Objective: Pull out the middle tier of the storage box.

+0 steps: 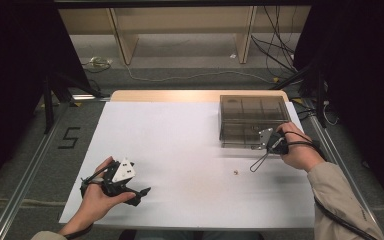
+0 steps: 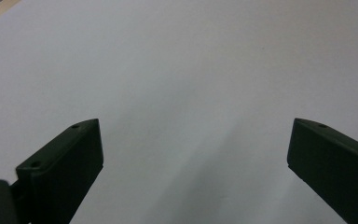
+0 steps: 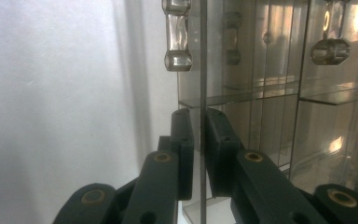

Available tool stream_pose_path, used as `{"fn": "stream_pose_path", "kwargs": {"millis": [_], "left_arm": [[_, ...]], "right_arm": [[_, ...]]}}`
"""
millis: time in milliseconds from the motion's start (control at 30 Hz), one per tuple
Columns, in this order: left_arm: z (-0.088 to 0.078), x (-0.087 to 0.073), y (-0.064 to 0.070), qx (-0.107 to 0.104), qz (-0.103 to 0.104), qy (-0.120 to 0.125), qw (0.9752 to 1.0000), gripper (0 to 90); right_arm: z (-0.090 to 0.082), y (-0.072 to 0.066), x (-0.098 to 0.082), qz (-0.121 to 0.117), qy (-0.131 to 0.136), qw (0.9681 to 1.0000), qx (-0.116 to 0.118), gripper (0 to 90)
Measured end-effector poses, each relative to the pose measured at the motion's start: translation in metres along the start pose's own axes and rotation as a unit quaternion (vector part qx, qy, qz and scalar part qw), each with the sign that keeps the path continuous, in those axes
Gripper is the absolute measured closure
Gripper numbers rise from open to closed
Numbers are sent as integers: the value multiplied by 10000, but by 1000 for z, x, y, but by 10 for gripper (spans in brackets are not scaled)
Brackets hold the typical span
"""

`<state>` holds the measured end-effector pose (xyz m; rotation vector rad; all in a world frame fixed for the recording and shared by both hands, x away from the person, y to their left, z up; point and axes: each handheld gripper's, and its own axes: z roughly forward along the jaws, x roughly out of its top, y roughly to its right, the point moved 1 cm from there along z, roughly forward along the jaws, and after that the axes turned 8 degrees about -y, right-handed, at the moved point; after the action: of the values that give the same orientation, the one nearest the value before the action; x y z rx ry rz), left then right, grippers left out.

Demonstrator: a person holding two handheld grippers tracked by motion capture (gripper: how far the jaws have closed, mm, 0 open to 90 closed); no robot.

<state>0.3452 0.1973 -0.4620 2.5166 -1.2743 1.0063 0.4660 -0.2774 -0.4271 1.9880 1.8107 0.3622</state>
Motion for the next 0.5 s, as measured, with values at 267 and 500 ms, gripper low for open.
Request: {"fn": "stream_pose_path", "kwargs": {"millis": [267,500], "left_arm": [[0,0,0,6,2,-5,10000,34],[0,0,0,12,2,-2,10000,34]], "right_arm": [[-1,-1,0,-9,-11,10000,61,837],[-1,-2,-1,-4,-7,10000,70,838]]}}
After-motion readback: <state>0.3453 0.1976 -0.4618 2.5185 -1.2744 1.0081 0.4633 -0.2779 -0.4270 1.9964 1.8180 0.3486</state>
